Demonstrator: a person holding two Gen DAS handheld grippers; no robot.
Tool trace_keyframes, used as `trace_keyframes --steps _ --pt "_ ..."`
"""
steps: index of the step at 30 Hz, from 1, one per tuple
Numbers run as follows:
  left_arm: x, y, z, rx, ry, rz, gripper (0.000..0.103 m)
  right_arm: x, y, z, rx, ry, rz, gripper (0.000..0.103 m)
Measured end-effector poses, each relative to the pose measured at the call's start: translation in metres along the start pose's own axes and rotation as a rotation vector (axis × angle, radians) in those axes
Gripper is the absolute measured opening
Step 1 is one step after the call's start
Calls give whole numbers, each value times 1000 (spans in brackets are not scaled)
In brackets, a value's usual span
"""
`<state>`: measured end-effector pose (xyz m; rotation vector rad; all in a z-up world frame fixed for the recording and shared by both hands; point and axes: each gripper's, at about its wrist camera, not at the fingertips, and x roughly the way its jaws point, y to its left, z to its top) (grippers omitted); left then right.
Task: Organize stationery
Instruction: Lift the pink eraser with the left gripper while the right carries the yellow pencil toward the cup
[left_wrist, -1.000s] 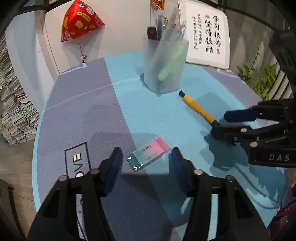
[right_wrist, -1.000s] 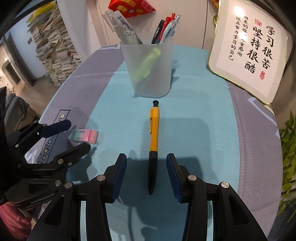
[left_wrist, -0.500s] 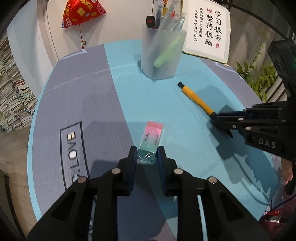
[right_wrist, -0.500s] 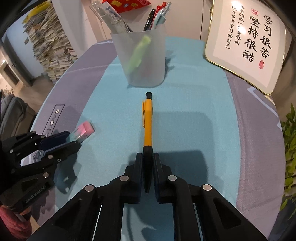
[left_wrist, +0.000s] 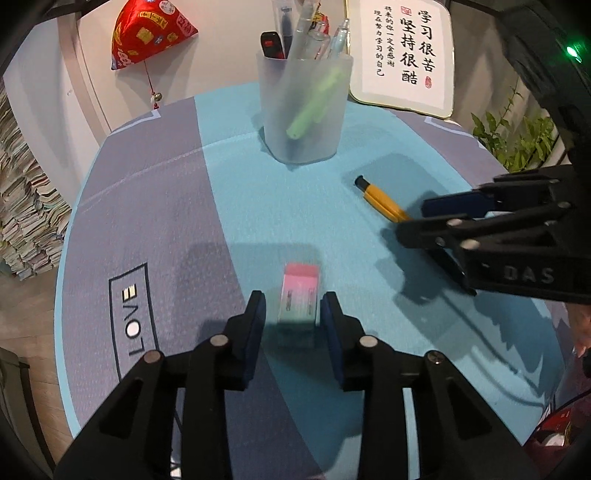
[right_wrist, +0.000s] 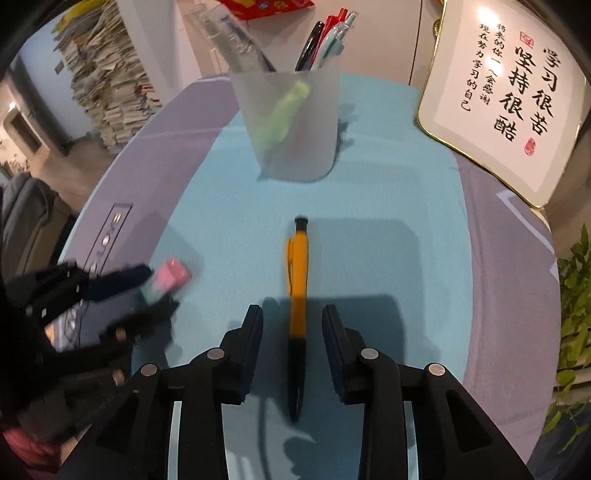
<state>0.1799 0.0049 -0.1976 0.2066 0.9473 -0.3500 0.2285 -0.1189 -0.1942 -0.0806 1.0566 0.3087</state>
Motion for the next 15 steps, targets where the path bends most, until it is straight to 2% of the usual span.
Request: trace_keyframes --steps 11,12,13,14,15 --pt "4 -3 5 1 -11 -5 30 18 4 22 5 6 -28 33" --pt "4 -4 6 0 -12 -6 28 19 6 24 -1 3 -31 33" --pt "4 -4 6 -1 -14 -5 19 20 8 25 -11 -2 -37 33" --pt "4 -4 6 -2 -14 -6 18 19 9 25 -14 -5 -42 33" --pt "4 -4 6 -6 -11 -8 18 19 8 24 -14 -8 -50 25"
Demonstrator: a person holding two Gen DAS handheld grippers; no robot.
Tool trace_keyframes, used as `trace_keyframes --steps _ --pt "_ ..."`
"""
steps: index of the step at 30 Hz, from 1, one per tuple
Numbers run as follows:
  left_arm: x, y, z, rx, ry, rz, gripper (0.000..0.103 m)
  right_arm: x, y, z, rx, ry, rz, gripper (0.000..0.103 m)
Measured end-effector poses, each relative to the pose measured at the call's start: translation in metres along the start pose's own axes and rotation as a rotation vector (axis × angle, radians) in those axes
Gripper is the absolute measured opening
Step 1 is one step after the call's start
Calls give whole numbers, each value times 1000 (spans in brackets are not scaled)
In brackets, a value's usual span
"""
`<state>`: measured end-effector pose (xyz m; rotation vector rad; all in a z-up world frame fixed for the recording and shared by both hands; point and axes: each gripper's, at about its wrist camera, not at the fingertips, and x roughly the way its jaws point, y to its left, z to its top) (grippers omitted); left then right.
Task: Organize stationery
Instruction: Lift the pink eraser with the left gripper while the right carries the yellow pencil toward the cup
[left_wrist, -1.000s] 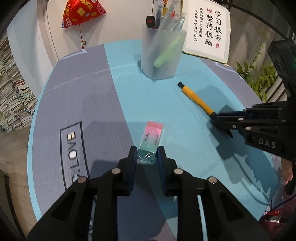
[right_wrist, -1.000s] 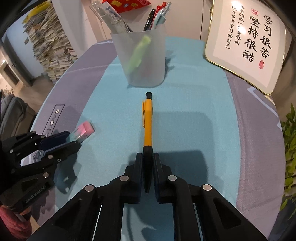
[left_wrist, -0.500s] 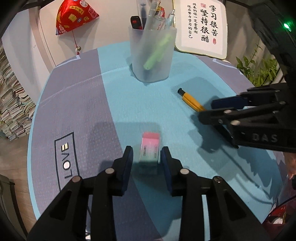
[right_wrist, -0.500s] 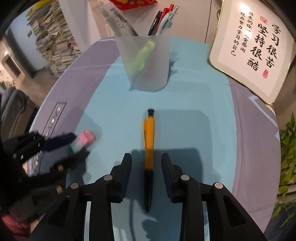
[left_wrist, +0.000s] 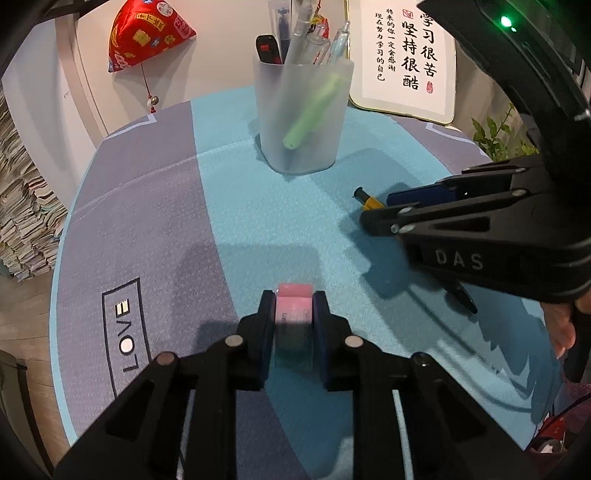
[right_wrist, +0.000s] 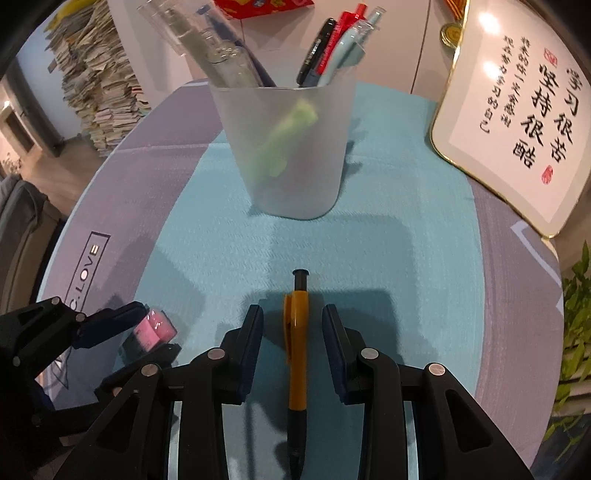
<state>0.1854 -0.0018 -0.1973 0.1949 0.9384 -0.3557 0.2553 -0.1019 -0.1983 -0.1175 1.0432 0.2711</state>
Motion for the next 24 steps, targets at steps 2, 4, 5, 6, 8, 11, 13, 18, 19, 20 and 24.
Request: trace_keyframes --steps 2,4,5,6,8,11,13,18,19,20,24 --pt "-1 0 0 -3 3 1 18 -3 -5 -3 20 0 19 15" --pt "-3 -1 0 1 -6 9 18 -9 -10 -5 48 -13 48 15" --pt "-5 -2 0 3 -12 10 18 -14 -12 -6 54 -25 52 15" --pt "-8 -2 1 3 -20 10 18 -21 -14 -7 60 -40 54 15" --pt "-14 -4 2 2 -38 10 18 -32 -17 -9 68 -64 63 15" --pt "-23 -5 4 3 -62 15 18 -53 -19 -11 79 -112 81 15" --pt "-28 -5 4 0 -76 16 18 -69 -20 -14 83 -151 83 15" --pt "-38 -4 3 -13 -102 17 18 -98 -21 -18 89 -223 93 15" --pt "-41 -4 2 -15 -108 19 18 -101 -22 -18 90 -230 94 15" --pt "-42 -4 2 -16 -111 21 18 -105 -21 -18 90 -241 96 15" --pt "-48 -4 3 -19 -129 26 18 -115 -18 -19 92 -268 100 15"
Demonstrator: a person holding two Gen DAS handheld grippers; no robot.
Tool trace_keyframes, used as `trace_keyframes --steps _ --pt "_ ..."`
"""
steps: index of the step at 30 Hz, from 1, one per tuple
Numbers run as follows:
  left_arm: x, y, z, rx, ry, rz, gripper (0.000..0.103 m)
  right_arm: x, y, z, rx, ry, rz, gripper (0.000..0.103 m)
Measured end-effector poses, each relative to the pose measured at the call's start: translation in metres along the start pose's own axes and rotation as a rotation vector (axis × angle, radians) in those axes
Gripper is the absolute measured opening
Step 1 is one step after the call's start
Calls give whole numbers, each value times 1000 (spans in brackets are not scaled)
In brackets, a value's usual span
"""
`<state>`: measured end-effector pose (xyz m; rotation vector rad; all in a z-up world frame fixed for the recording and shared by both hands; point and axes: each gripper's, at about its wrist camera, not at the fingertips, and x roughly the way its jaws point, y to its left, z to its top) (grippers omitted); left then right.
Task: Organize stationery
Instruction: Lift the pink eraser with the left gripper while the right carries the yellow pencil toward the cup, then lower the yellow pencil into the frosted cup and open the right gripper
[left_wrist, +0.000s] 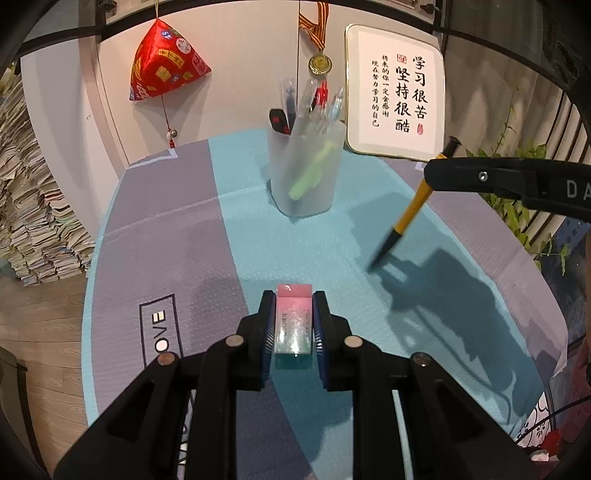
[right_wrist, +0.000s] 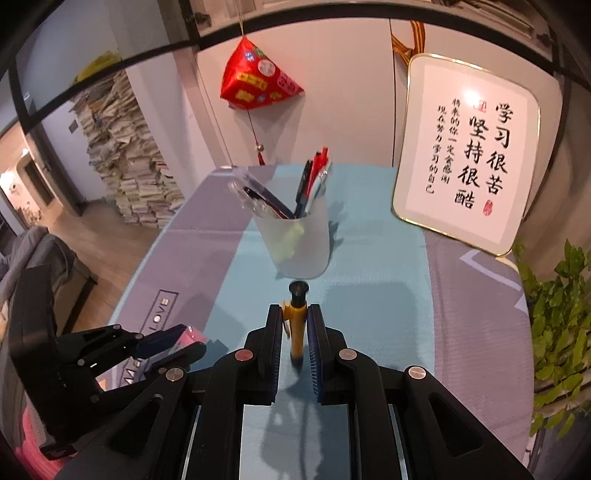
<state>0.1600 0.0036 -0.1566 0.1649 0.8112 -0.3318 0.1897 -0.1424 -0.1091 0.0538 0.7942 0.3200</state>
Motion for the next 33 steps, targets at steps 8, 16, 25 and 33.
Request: trace_keyframes --steps 8,16,25,33 --pt "-11 0 1 -6 -32 2 18 -15 4 2 -8 -39 -2 15" --pt "-19 3 4 -17 -55 4 18 -25 8 5 -22 -60 4 15" --pt "-22 8 5 -34 -63 9 18 -38 12 21 -36 -106 11 14" --pt "-32 12 8 -40 -86 18 18 -61 19 73 -55 -215 -10 14"
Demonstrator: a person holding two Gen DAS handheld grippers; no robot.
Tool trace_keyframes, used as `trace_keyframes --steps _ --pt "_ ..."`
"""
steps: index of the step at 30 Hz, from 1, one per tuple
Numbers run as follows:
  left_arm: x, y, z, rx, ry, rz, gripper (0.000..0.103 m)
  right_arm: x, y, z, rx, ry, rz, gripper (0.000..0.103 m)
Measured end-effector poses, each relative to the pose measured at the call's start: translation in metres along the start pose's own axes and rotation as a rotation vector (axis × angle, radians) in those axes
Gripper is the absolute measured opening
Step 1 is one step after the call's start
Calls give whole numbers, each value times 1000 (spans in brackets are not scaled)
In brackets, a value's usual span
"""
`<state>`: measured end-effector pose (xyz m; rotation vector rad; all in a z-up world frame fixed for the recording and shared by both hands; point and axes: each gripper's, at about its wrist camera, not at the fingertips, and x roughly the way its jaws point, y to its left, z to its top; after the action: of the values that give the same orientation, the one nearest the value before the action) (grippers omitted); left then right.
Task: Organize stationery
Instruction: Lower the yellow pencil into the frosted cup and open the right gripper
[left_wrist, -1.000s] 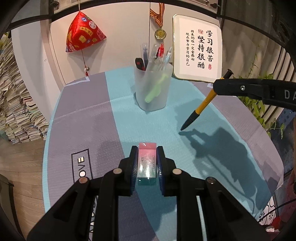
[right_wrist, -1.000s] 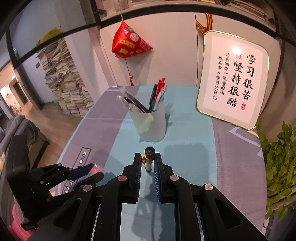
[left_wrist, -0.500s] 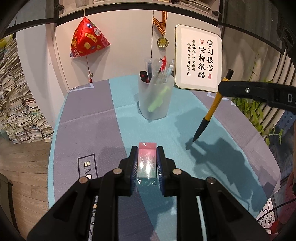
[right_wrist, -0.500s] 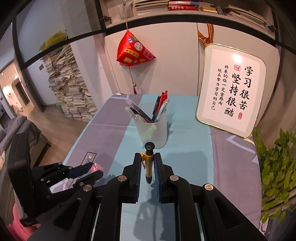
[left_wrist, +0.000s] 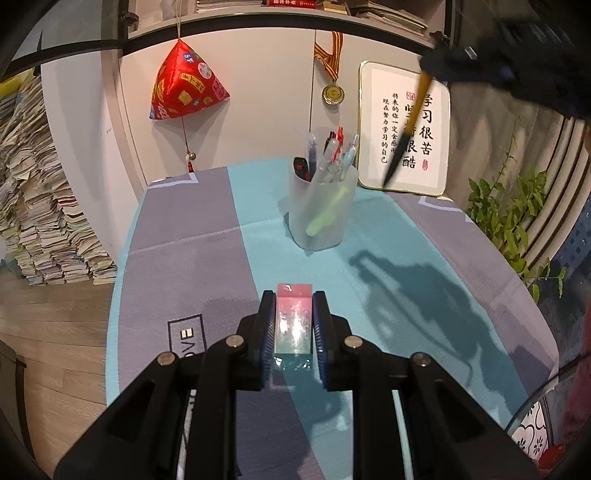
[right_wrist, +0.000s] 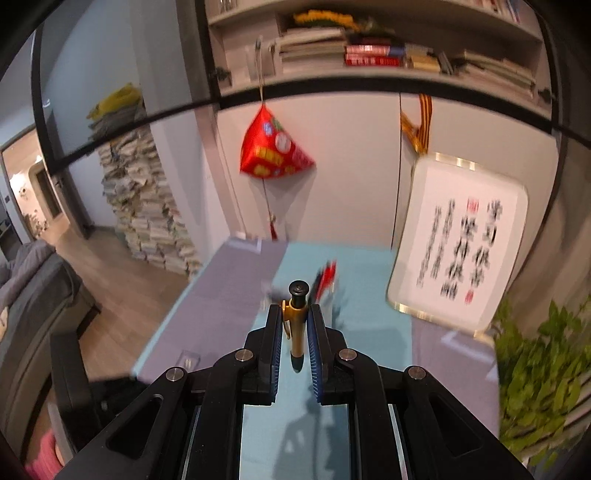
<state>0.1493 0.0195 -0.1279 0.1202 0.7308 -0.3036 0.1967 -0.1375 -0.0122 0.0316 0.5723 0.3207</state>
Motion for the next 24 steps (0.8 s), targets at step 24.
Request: trace_keyframes --steps 24 --pt "2 13 1 -11 4 10 18 86 -10 6 -10 114 -76 14"
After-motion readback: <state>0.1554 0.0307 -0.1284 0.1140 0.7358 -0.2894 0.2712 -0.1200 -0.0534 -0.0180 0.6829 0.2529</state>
